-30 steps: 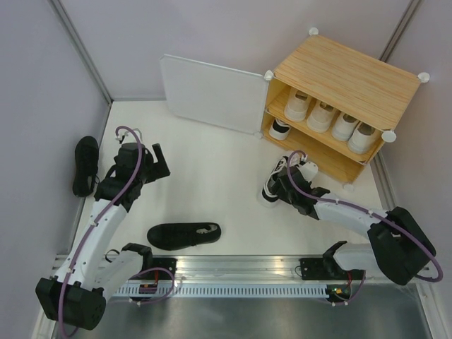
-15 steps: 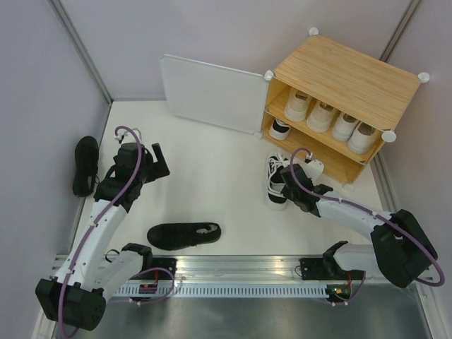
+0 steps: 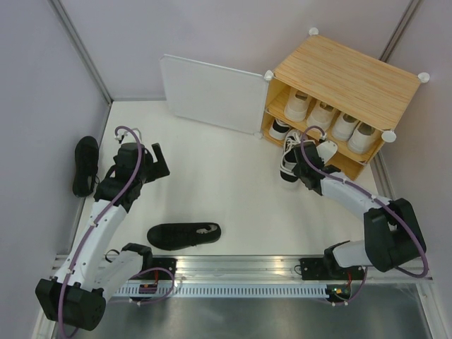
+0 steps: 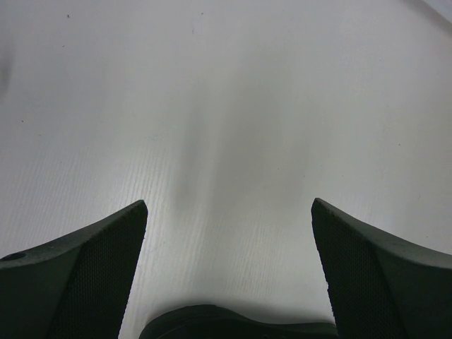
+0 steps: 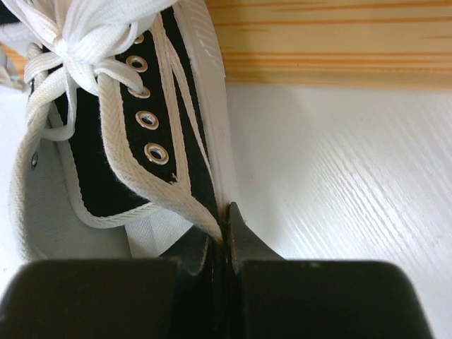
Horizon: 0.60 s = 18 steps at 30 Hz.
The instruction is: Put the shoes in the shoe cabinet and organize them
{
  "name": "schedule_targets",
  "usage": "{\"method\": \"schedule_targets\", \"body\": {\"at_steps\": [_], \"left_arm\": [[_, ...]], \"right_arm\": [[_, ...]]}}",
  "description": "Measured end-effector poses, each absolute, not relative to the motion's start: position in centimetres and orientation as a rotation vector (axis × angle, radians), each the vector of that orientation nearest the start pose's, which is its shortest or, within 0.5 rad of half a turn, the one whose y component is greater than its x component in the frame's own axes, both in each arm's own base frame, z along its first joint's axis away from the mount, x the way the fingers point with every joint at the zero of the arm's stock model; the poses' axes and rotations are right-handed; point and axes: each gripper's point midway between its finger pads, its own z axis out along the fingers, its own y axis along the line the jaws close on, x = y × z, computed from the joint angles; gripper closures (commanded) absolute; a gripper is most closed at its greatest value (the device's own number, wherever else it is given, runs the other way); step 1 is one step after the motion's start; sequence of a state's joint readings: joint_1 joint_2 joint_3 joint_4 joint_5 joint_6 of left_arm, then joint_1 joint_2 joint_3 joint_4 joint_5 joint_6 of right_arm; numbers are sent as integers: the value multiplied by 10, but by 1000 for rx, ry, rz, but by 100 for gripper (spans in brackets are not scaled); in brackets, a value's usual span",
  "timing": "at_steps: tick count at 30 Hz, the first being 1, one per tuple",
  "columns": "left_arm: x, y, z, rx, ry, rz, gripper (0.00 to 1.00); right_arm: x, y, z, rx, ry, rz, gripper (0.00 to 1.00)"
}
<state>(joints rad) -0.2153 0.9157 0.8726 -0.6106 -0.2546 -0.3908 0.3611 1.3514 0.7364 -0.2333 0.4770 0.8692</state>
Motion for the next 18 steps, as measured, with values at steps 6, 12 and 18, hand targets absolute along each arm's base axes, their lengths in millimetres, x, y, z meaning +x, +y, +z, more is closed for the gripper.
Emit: {"method": "schedule_targets", "body": {"at_steps": [6,12,18], "left_arm": [[280,-32,191,-330,2176,-54,0],[280,-31,191,-326,2176,-49,0],[280,-31,191,-323,2177,-48,0]], "right_arm": [[358,62,72,824,2148,16,99],[374,51,59,870,2131,-29,99],[385,49,59,891,2100,-25,76]]}}
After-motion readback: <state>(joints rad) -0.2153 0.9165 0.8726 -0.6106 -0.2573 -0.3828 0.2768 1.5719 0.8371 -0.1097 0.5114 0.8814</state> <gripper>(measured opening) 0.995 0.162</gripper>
